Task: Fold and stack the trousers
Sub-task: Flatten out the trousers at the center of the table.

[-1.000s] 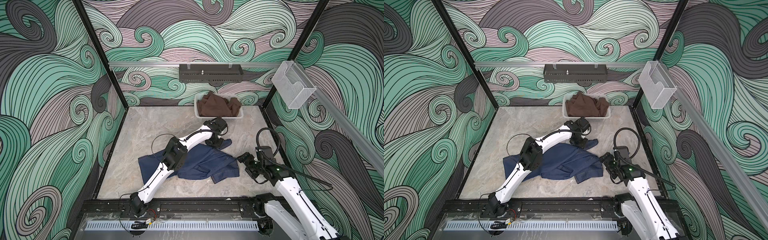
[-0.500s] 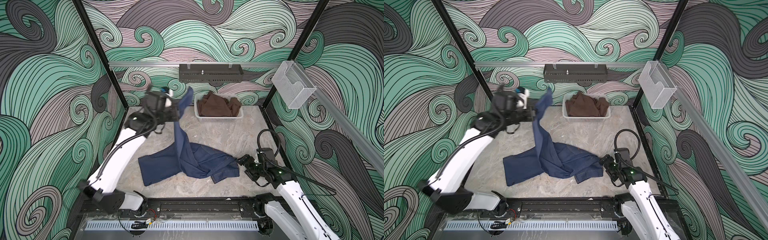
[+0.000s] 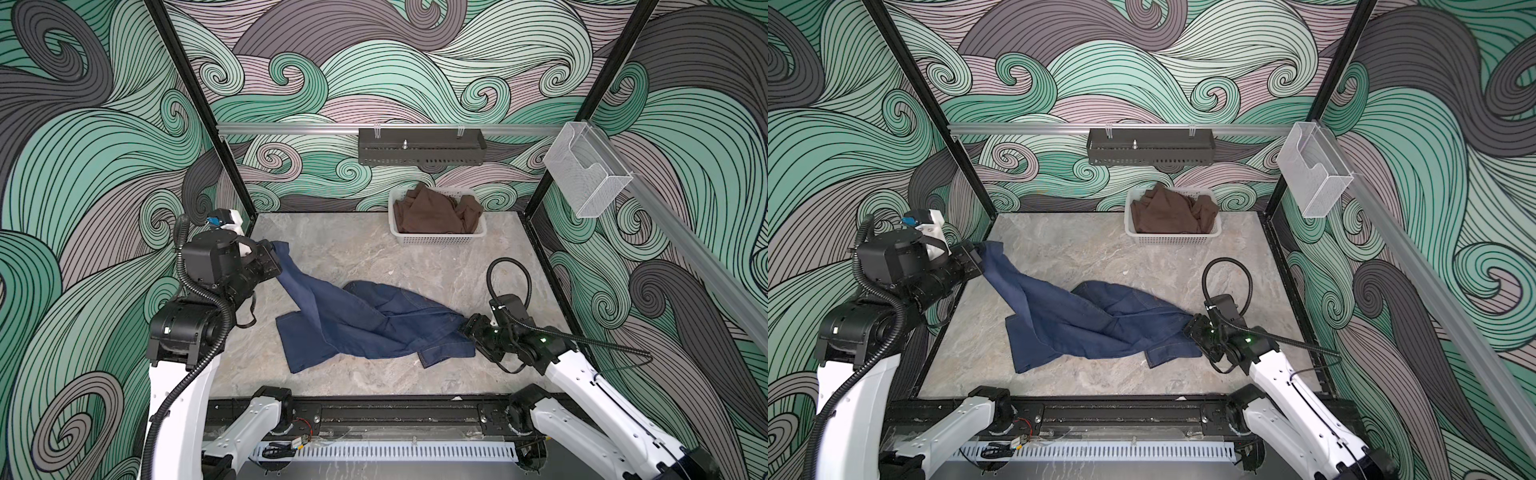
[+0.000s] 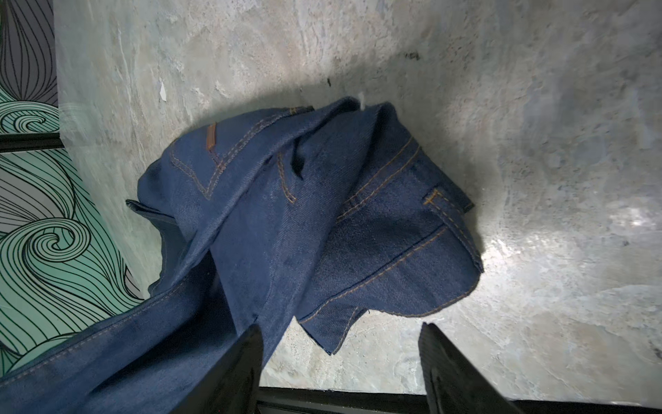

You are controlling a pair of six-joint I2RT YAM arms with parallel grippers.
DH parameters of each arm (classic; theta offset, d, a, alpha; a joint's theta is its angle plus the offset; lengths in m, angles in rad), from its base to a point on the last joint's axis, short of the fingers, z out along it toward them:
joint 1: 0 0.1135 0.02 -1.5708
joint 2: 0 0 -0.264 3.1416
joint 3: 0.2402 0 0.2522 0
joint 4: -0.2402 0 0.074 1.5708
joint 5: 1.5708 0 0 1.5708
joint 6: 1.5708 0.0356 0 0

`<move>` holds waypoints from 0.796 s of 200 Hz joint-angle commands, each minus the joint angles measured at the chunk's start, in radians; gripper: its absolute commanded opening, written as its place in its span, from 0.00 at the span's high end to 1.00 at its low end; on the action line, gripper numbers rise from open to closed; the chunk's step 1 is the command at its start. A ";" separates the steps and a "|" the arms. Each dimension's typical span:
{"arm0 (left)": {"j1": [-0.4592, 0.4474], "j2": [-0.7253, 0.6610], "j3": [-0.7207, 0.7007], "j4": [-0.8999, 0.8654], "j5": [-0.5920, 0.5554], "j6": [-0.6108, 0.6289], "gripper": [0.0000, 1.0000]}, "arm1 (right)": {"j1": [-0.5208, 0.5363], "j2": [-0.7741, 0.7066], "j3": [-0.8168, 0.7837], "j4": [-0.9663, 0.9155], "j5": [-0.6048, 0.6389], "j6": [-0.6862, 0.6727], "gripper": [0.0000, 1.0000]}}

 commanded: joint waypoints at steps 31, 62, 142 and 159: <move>0.017 -0.053 0.053 -0.131 -0.167 0.035 1.00 | 0.008 0.149 0.027 0.160 0.071 0.032 0.35; 0.018 -0.061 0.035 -0.131 -0.173 0.041 1.00 | -0.006 0.295 0.047 0.250 0.077 0.028 0.37; 0.024 -0.041 0.040 -0.123 -0.170 0.058 1.00 | -0.019 0.455 0.022 0.452 -0.002 0.124 0.80; 0.029 -0.036 0.034 -0.120 -0.183 0.071 1.00 | -0.028 0.419 0.028 0.430 0.006 0.127 1.00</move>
